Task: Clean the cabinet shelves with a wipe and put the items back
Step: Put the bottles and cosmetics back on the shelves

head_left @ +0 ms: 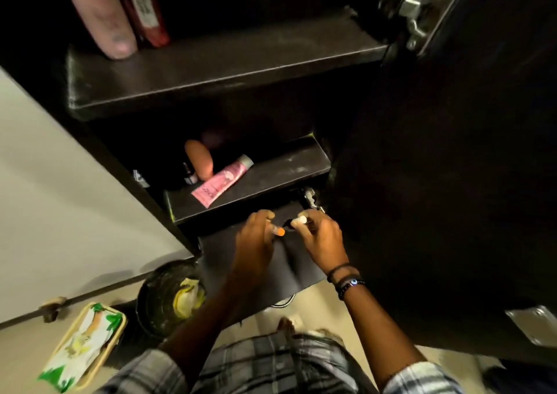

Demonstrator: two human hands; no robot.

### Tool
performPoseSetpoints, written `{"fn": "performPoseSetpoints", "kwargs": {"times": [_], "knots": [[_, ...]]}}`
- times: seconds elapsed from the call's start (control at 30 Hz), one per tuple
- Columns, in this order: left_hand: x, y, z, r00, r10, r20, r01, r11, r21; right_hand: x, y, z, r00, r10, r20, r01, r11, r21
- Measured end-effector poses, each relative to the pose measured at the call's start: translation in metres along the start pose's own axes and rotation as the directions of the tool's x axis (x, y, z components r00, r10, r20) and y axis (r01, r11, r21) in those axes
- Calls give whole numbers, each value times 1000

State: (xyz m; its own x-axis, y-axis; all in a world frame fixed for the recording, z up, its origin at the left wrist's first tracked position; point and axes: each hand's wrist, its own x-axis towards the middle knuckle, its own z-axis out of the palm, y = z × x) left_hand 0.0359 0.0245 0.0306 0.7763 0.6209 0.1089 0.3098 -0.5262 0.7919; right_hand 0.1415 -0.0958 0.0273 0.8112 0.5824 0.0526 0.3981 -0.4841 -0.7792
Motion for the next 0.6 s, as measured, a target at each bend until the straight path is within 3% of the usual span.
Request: {"fn": "performPoseSetpoints", "kwargs": {"times": [0.23, 0.37, 0.6], "knots": [[-20, 31, -75, 989, -22, -148, 4, 993, -119, -24, -75, 5, 997, -6, -83, 29, 960, 279], [-23, 51, -106, 977, -84, -194, 16, 944, -330, -32, -109, 11, 994, -70, -83, 94, 942, 324], [-24, 76, -144, 929, -150, -338, -21, 891, -453, -38, -147, 10, 978, -181, -102, 206, 908, 364]]}}
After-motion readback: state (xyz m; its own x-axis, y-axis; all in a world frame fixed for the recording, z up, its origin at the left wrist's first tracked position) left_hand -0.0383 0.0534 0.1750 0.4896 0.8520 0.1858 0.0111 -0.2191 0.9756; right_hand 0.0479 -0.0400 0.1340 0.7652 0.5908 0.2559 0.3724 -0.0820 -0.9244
